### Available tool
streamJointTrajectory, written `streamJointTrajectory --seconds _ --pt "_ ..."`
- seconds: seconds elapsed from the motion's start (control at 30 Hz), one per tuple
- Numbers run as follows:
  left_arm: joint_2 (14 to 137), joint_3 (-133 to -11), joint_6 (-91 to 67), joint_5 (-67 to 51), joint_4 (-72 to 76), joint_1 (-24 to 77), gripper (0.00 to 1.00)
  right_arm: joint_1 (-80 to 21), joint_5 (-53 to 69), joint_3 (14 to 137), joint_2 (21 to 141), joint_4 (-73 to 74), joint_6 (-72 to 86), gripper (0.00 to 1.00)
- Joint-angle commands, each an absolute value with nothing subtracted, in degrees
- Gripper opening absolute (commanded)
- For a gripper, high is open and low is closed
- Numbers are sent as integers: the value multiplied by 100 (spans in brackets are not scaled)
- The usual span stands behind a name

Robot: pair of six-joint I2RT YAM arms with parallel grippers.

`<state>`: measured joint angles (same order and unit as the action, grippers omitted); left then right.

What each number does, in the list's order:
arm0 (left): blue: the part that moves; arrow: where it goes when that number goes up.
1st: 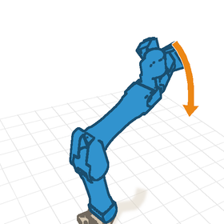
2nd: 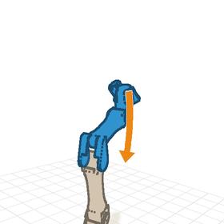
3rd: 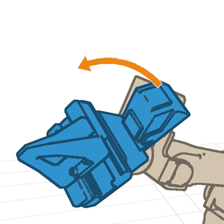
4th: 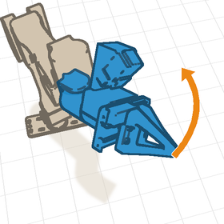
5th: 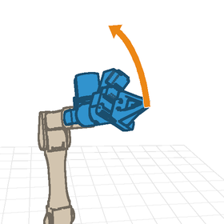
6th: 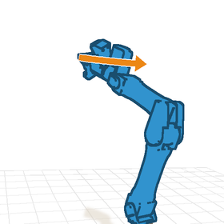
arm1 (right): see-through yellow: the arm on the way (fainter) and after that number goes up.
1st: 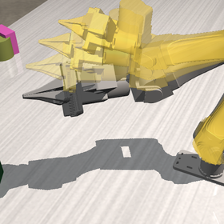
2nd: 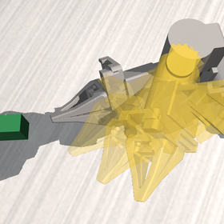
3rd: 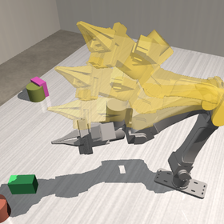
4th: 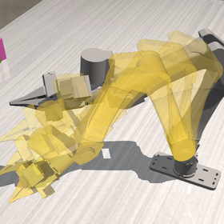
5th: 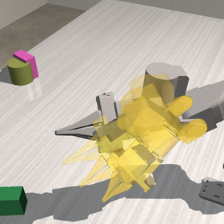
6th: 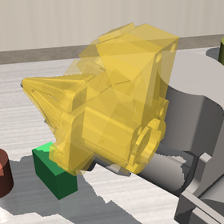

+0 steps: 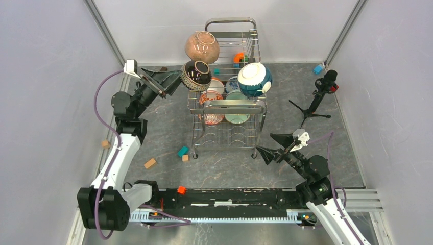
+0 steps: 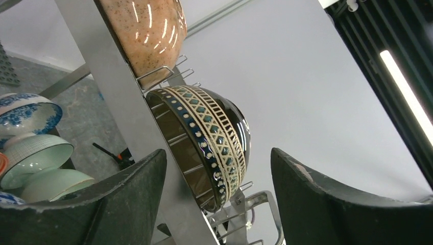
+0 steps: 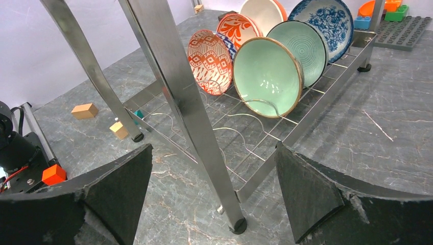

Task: Unload the bowls from the dish rack
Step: Pick up the bowl from the dish rack.

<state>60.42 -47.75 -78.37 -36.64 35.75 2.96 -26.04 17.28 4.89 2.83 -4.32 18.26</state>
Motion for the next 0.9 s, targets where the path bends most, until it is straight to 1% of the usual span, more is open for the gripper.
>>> streamJointTrajectory --seconds 0.0,0.3,0.53,0.7,0.87 --pt "6327 -4708 -8755 -3992 4798 281 79 -2625 1651 447 333 -746 1891 95" --pt "6481 -4680 -9040 -4050 5261 292 71 -2626 1646 410 327 -760 1908 95" --pt "6875 -4570 -9632 -4103 6101 345 63 -2627 1650 411 380 -790 1919 95" --pt "7150 -4562 -9995 -4131 6636 393 60 -2621 1644 413 411 -799 1931 95" --pt "7281 -4605 -10037 -4119 6746 477 57 -2622 1652 412 415 -813 1925 95"
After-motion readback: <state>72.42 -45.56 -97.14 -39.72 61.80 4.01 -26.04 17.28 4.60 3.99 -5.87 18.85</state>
